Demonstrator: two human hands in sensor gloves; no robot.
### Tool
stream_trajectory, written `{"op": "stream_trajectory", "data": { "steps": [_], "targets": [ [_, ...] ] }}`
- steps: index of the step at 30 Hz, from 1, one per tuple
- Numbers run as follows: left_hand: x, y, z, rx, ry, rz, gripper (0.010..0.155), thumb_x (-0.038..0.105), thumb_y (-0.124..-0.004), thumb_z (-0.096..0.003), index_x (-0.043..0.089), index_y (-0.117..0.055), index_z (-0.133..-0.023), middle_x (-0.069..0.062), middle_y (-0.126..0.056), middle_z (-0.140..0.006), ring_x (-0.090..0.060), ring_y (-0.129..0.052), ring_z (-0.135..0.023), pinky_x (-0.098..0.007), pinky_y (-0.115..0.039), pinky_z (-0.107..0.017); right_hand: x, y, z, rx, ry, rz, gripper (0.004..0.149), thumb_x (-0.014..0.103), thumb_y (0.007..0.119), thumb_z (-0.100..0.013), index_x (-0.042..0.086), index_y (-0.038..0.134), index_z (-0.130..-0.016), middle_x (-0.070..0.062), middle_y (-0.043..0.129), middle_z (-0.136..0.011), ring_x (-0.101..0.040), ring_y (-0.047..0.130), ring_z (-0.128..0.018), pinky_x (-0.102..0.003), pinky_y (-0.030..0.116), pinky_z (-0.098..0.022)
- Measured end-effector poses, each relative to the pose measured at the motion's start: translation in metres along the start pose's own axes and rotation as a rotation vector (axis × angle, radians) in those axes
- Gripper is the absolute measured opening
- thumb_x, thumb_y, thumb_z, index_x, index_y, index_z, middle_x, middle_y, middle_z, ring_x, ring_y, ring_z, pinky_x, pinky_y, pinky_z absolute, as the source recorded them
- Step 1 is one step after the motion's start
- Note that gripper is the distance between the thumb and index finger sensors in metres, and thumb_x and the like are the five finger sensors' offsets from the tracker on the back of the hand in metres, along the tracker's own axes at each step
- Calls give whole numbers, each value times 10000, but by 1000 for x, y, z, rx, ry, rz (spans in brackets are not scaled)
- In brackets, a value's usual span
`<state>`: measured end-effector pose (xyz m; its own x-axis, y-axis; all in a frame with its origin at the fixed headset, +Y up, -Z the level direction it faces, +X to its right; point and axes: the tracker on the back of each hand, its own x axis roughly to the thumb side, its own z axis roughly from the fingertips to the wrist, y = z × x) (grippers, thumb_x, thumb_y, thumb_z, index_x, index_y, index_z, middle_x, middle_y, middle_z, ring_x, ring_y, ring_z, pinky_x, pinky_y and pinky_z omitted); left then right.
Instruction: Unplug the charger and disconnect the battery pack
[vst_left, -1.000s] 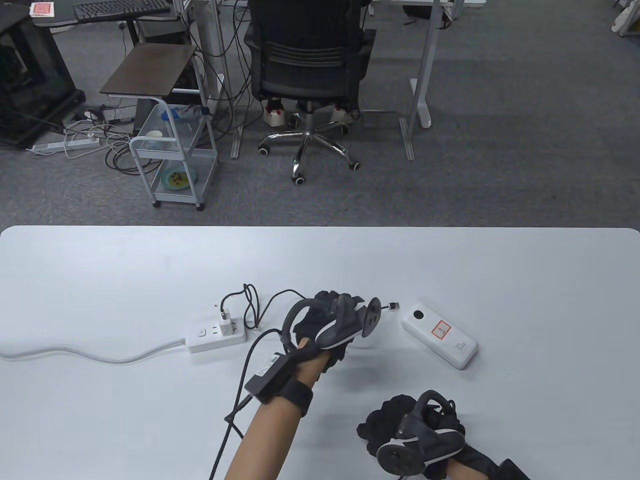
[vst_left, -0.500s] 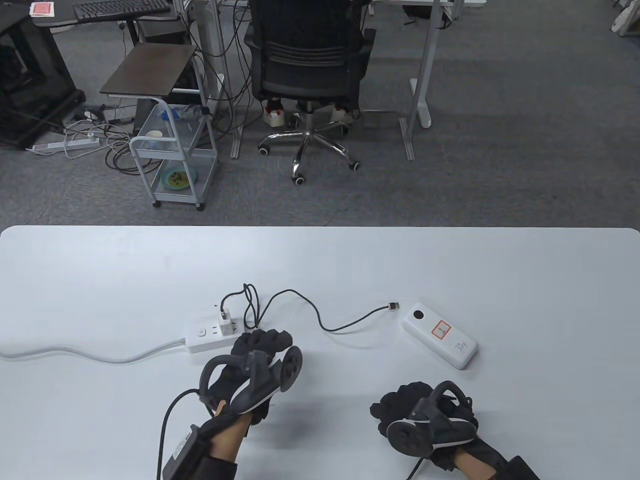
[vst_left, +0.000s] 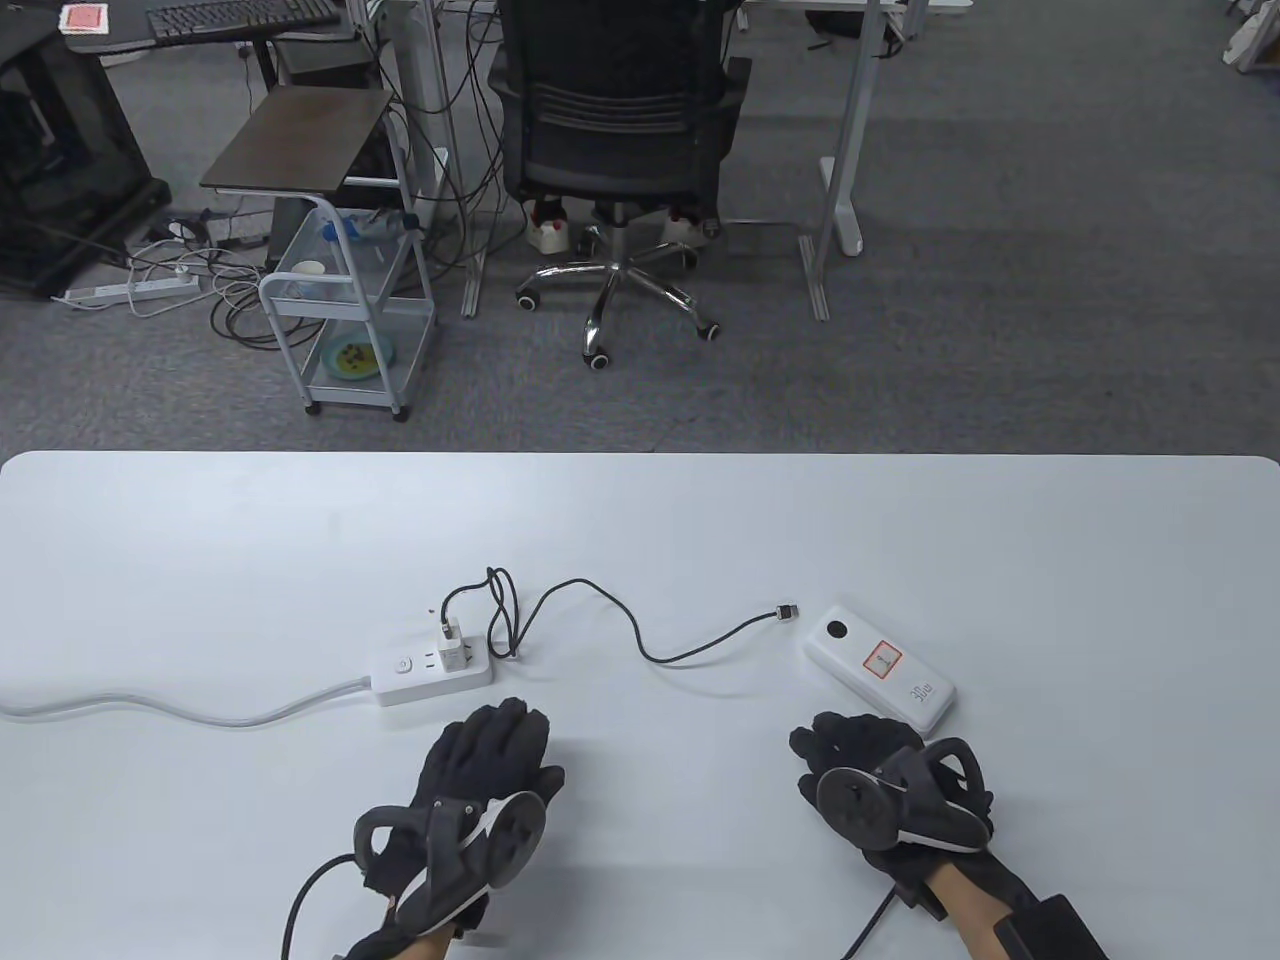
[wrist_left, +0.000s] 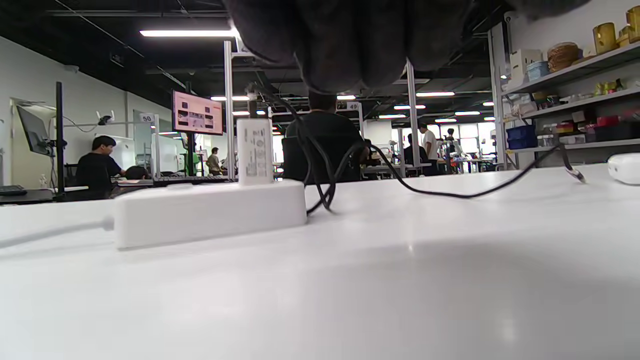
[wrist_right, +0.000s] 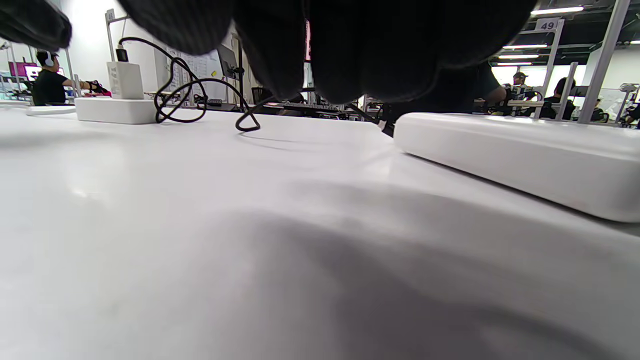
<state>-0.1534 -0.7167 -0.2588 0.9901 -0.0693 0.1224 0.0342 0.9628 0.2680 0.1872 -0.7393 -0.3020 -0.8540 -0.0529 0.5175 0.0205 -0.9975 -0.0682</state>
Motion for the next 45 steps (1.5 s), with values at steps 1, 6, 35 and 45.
{"op": "stream_trajectory", "data": {
  "steps": [1, 6, 35, 45],
  "targets": [
    [1, -2, 0, -21, -7, -23, 608, 691, -639, -457, 469, -708, -1018, 171, -801, -1114, -102, -902, -1039, -316, -734, -824, 2, 1, -1, 4, -8, 7, 548, 448, 614, -500, 213, 680, -992, -156, 704, -1041, -417, 769, -824, -611, 633, -608],
    [2, -15, 4, -57, -54, -68, 608, 690, -648, -451, 479, -703, -1018, 176, -793, -1122, -97, -893, -1051, -320, -730, -829, 8, 6, -3, 18, -17, 70, 620, 476, 616, -495, 216, 550, -1053, -153, 667, -1062, -409, 752, -845, -605, 631, -616],
    [-110, 12, -86, -166, 365, -43, 813, 706, -777, -370, 432, -569, -1107, 128, -633, -1217, -131, -784, -1131, -361, -658, -871, -4, -5, -4, 66, 18, 1, 711, 506, 618, -494, 220, 387, -1103, -196, 553, -1101, -445, 674, -876, -627, 583, -640],
    [-114, -21, -105, -340, 395, -34, 945, 687, -841, -310, 415, -483, -1141, 101, -548, -1248, -152, -709, -1173, -385, -624, -886, -5, -1, -9, 93, 12, -13, 714, 507, 618, -494, 215, 388, -1103, -200, 547, -1105, -451, 667, -880, -631, 577, -643]
  ]
}}
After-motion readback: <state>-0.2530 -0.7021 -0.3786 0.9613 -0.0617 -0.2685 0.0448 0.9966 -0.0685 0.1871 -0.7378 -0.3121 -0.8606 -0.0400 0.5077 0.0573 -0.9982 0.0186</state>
